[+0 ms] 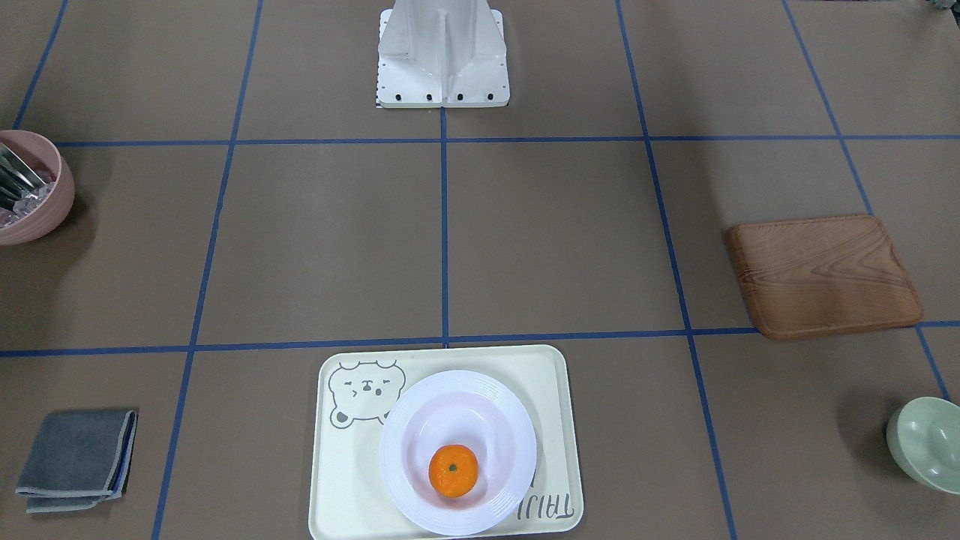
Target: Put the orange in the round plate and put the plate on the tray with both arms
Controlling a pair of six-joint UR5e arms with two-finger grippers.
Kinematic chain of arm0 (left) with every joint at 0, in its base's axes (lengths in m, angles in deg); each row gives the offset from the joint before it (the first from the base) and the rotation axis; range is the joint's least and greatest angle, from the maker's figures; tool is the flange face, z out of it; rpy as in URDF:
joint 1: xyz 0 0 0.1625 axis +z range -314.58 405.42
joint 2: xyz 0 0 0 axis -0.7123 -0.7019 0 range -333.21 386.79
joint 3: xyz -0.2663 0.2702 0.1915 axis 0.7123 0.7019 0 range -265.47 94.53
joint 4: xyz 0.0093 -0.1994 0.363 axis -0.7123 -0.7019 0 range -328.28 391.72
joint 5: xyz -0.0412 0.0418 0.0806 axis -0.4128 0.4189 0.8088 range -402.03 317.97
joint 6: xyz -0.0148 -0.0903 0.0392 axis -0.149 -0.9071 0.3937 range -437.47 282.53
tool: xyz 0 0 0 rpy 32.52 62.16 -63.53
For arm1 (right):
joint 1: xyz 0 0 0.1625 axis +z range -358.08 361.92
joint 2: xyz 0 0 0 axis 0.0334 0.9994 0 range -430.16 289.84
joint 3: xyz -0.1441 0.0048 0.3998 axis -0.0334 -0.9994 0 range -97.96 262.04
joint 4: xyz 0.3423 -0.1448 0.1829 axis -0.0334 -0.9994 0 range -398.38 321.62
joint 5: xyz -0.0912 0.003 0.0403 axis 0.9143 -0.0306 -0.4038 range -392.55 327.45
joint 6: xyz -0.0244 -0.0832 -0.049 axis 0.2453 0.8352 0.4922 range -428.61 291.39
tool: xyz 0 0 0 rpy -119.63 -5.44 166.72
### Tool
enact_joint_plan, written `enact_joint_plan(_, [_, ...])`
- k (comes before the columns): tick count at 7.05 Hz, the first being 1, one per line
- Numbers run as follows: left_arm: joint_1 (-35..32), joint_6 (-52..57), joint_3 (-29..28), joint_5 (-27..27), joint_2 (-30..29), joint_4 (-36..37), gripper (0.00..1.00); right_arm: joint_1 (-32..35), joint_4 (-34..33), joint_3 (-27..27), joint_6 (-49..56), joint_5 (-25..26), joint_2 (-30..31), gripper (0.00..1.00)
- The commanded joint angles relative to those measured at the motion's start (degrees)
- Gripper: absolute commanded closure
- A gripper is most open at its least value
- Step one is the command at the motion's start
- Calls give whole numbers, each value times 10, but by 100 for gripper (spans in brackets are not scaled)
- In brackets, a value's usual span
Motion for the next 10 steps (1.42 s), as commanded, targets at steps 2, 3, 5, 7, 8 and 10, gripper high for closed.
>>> enact_joint_plan(2, [1, 1, 3, 5, 0, -5, 1, 7, 4, 0, 0, -1, 33, 0])
enact_joint_plan(3, [0, 2, 8, 2, 1, -4, 1, 7, 4, 0, 1, -1, 34, 0])
enact_joint_plan(5, [0, 1, 6, 5, 4, -5, 1, 8, 5, 5, 1, -1, 35, 0])
enact_joint_plan(7, [0, 1, 8, 5, 5, -5, 1, 8, 5, 4, 1, -1, 35, 0])
enact_joint_plan(8, [-1, 1, 9, 5, 5, -5, 1, 8, 5, 5, 1, -1, 38, 0])
enact_joint_plan(10, [-1, 1, 13, 6, 6, -5, 1, 8, 5, 5, 1, -3, 38, 0])
